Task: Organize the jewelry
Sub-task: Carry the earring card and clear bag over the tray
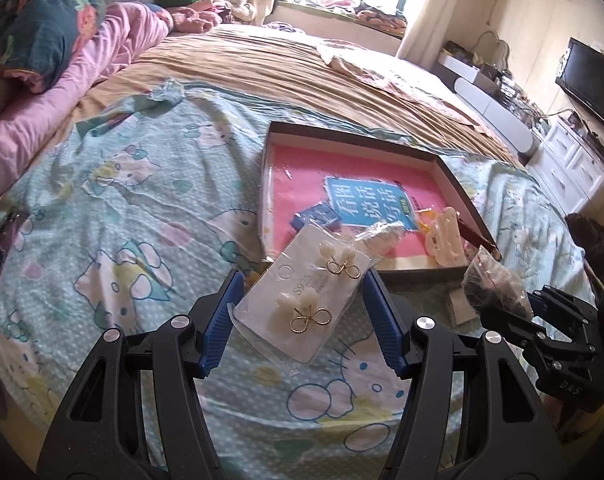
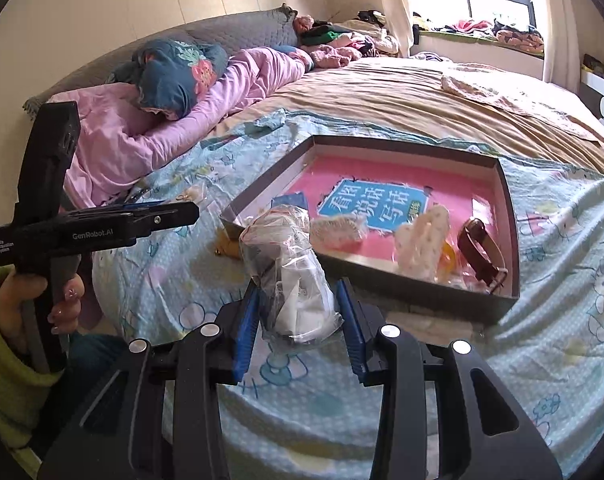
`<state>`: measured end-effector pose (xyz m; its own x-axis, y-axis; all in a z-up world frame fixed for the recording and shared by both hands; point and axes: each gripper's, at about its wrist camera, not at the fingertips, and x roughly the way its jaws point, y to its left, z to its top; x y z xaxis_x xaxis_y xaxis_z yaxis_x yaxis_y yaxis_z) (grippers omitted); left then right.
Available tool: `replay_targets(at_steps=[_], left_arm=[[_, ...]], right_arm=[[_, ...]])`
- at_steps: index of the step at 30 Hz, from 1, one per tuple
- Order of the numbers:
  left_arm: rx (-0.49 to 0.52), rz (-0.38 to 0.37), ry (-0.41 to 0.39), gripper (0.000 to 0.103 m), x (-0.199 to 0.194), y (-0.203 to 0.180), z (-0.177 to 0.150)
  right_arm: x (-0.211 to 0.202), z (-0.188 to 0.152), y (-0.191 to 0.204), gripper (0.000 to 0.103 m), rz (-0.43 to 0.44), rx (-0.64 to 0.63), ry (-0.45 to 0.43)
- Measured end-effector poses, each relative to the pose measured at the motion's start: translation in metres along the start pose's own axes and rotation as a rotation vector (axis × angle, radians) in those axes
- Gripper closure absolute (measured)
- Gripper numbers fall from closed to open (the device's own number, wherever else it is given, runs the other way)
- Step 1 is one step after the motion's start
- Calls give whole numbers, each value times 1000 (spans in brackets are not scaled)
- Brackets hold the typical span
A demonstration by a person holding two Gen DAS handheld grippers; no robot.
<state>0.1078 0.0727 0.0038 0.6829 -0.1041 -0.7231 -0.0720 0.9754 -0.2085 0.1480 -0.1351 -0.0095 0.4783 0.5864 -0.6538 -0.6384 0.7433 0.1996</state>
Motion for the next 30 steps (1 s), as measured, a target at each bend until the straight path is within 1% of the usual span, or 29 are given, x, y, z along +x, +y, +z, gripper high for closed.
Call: replay_targets(at_steps=[5, 10, 20, 24, 30], left_arm=[[-6, 6, -8, 50, 0, 4, 3], [-10, 8, -14, 50, 3, 4, 11], [7, 7, -22, 50, 17, -8, 29], [26, 23, -30, 50, 24, -14, 37], [38, 26, -23, 50, 35, -22, 48]], right_arm=[[3, 7, 1, 67, 3, 1, -13], [7, 14, -5, 67, -19, 10, -29], [11, 24, -31, 67, -73, 54, -53], [11, 27, -44, 67, -99, 74, -62], [7, 32, -65, 67, -146, 118, -82]])
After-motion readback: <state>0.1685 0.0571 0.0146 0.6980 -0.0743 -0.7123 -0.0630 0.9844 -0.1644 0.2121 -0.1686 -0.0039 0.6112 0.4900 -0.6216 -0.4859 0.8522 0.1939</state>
